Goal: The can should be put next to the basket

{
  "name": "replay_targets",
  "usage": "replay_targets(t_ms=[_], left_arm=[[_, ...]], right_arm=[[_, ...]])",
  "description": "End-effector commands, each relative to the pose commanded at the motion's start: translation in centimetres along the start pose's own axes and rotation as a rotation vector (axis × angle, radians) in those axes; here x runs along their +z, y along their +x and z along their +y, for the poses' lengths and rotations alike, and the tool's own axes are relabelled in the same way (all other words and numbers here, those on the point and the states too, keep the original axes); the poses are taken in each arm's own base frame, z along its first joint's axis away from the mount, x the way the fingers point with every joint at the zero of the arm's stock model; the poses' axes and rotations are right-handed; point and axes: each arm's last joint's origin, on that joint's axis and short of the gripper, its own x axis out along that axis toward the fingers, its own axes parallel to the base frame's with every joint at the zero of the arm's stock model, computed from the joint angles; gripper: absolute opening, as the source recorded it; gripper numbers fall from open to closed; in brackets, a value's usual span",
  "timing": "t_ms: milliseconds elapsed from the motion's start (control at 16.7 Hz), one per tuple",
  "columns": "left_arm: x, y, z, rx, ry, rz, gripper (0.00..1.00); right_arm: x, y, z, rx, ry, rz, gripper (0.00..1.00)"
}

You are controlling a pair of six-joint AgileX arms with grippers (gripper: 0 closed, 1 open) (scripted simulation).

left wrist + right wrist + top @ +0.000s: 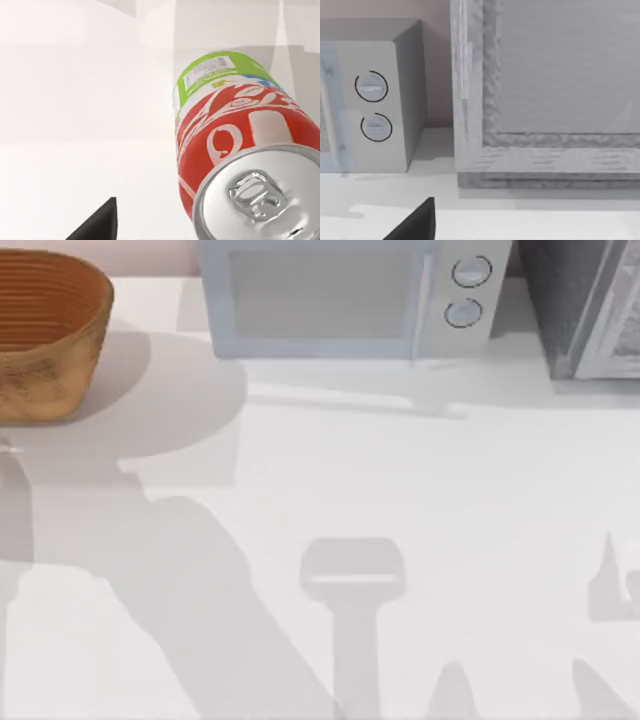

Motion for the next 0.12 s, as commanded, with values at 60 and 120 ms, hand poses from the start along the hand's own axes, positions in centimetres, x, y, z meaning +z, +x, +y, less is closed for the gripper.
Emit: replay_targets(t_ms=[60, 120], left_arm=[[0.01, -0.45, 0.03, -0.001, 0.001, -0.005, 1.00], [0.01, -0.68, 0.04, -0.001, 0.001, -0.008, 1.00]], right_arm=[[0.00, 0.00, 0.00, 0.000, 0.000, 0.000, 1.00], [0.00, 0.00, 0.00, 0.000, 0.000, 0.000, 1.00]])
